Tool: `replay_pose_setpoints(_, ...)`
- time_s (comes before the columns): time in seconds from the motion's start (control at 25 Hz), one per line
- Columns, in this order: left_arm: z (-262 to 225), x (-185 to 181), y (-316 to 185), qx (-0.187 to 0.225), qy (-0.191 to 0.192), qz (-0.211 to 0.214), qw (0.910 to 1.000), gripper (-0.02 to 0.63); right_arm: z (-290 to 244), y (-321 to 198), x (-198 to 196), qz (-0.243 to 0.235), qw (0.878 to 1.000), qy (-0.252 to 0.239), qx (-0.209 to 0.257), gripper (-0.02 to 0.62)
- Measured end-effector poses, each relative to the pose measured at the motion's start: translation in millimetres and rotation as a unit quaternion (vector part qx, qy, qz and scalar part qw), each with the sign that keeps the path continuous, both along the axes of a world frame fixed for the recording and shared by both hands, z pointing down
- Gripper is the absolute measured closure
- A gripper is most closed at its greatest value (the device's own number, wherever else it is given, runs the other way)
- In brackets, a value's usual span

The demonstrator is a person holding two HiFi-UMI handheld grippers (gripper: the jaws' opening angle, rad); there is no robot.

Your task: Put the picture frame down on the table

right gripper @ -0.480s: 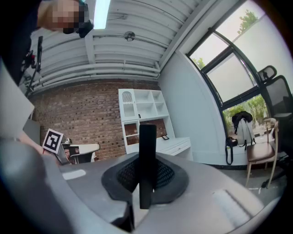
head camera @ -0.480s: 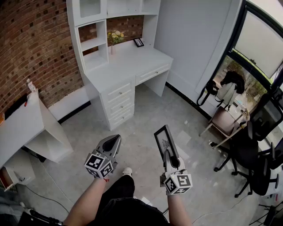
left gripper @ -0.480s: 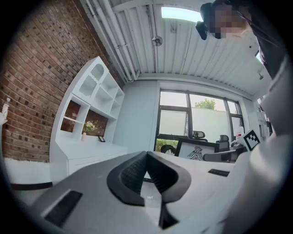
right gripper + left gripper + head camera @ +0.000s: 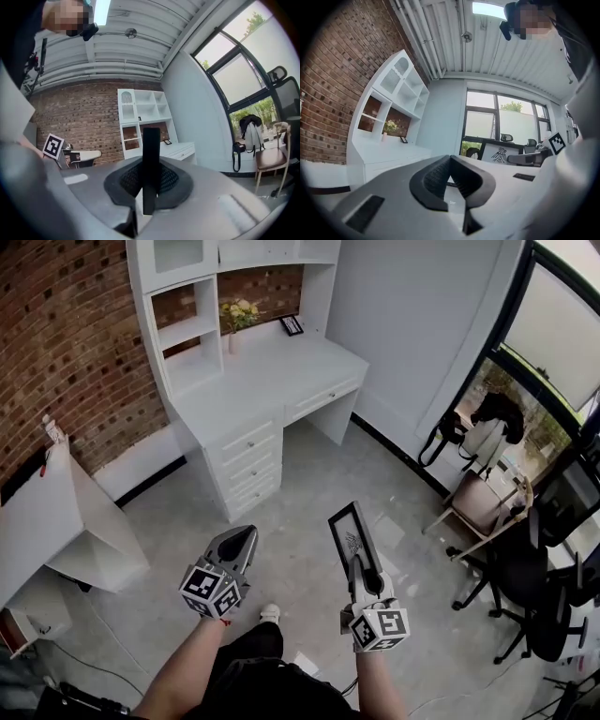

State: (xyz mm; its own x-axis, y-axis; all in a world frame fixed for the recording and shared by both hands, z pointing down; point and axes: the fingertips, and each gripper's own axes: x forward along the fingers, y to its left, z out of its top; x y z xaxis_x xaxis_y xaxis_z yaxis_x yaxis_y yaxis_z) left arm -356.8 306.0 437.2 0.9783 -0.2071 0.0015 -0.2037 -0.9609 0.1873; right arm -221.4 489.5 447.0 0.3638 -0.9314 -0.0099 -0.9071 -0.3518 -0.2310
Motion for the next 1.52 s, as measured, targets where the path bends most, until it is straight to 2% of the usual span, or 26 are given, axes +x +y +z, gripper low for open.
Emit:
replay_pose_setpoints(0.56,12,63,-100,-0.015,-0.005,0.008,0.9998,0.611,0,-94,68,0.020,1.000,-0.019,0.006,0.575)
replay_pose_setpoints(0.88,16,72,-156,-0.018,-0.001,-0.003,0.9998,0.611,3,-146,90,0.025,0.999,-0.030,0.018,0.575)
replay_pose_setpoints(1.28,28,84,-189,-0.039,-0.005,-0.019,0.9990,0.611,13,-189,107,0.006,0.999,-0.040,-0.004,0.575)
replay_pose_setpoints(1.52,32,101,-219,-0.043,-0.003,-0.034,0.9985,0.611,8,-222,130,-0.010,0.999,-0.036,0.003,0.575)
